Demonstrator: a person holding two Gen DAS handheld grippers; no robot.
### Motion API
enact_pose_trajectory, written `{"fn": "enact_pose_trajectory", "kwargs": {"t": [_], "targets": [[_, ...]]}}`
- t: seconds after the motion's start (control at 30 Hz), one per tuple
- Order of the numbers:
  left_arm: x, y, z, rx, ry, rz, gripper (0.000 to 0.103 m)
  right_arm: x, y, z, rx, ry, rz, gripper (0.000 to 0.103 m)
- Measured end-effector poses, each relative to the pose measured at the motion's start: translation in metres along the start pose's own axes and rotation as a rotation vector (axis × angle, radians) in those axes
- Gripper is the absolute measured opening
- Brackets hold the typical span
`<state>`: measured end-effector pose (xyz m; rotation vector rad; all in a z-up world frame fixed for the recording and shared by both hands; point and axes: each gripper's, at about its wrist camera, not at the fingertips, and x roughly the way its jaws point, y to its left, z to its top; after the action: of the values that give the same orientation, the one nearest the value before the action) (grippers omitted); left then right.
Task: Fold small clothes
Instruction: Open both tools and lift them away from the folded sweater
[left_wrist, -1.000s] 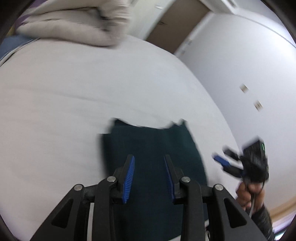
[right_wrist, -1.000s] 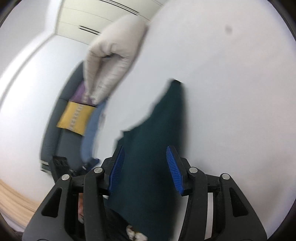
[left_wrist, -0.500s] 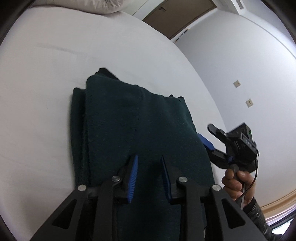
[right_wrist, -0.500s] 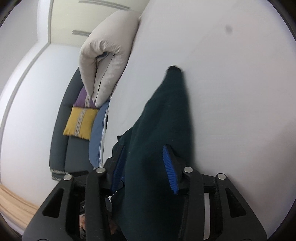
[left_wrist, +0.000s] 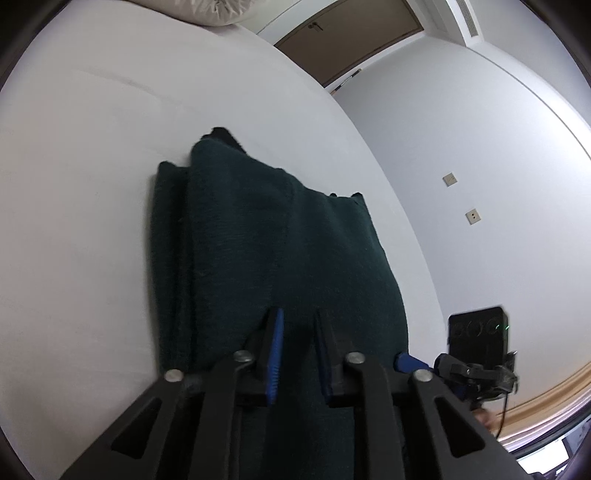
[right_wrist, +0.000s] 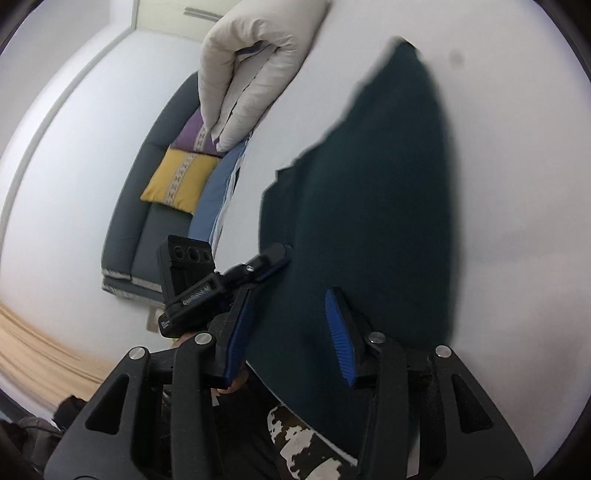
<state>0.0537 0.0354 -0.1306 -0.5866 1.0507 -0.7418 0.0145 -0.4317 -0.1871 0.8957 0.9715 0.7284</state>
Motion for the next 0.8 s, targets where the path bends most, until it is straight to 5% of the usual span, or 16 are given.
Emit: {"fn": "enact_pose_trajectory", "kwargs": {"t": [0.2,0.4,0.5,0.53,0.57,0.63,0.7,0.8], "targets": [[-0.013,0.005,-0.006,-0.017,-0.050,-0.015,0.008,-0.021,0.014,-0.011,-0.050,-0.051,-0.041,0.040],[-0.056,-0.048,-0.019,0.167,-0.184,0.156,0.061,-0.060,0.085,-0.023,-0.321,-0.183,-0.319,0.047],[-0.093,-0.083,-0.029,0.278,-0.345,0.246,0.089,-0.076,0.128,-0.029,-0.480,-0.305,-0.468,0.064],[-0.105,-0.094,-0.033,0.311,-0.400,0.277,0.099,-0.078,0.143,-0.031,-0.518,-0.351,-0.516,0.079],[-0.117,-0.109,-0.038,0.351,-0.465,0.326,0.103,-0.084,0.156,-0.035,-0.555,-0.407,-0.567,0.093],[-0.137,-0.135,-0.048,0.434,-0.573,0.438,0.103,-0.094,0.179,-0.045,-0.607,-0.543,-0.625,0.103],[-0.150,-0.153,-0.055,0.479,-0.637,0.537,0.103,-0.107,0.197,-0.055,-0.648,-0.687,-0.658,0.103],[-0.164,-0.173,-0.062,0.508,-0.668,0.555,0.103,-0.113,0.217,-0.056,-0.676,-0.710,-0.742,0.103]]}}
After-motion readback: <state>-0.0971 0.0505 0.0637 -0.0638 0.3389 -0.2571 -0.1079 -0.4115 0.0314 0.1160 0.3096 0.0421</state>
